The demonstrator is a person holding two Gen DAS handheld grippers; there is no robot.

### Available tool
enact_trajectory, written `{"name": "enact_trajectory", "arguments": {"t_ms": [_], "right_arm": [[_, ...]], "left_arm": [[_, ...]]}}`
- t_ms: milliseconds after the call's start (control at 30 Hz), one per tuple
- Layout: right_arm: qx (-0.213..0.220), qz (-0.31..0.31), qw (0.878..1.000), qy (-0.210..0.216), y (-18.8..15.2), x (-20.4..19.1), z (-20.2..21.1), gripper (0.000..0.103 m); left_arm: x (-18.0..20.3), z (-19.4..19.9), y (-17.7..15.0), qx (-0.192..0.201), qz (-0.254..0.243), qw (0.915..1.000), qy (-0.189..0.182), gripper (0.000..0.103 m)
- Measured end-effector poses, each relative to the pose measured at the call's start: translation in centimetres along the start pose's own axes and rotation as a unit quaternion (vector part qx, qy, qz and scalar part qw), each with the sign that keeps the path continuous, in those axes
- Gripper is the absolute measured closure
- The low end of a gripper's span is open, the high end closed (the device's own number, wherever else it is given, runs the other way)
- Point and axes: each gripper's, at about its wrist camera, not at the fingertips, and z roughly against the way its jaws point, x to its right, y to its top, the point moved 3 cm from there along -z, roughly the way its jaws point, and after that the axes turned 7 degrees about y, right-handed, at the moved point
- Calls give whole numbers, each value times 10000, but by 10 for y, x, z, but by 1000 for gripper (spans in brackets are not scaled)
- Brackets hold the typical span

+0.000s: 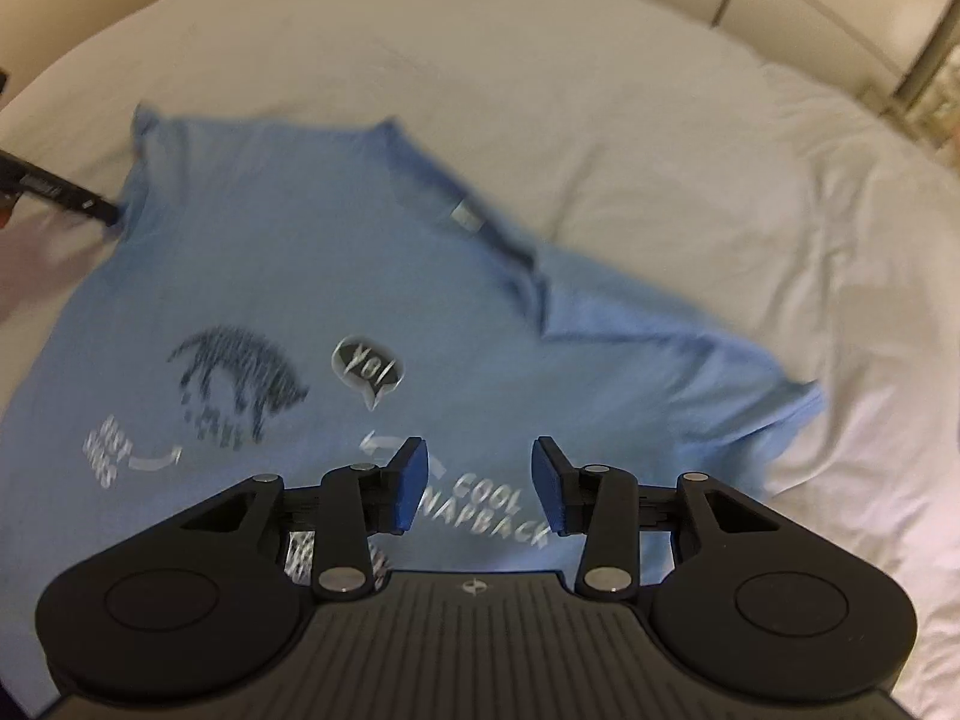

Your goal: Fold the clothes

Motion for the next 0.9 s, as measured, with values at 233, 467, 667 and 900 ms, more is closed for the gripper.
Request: {"name": "enact_trajectory", "arguments": {"t_ms": [233,467,667,900], "right_arm": [[-121,288,9992,233,-6,4,-10,62],[-111,173,9997,128,-2,31,-14,62],[-100,-184,9994,-268,-17,88,-11,58],[87,-1118,9934,-222,-33,204,-20,55]], "left_arm": [[-15,30,-7,-23,597,9978,287,101],[-20,53,-7,-252,248,9927,1155,98],[25,74,11,17,-327,9919,1223,90],[172,47,7,-11,-1456,9878,557,86]]}}
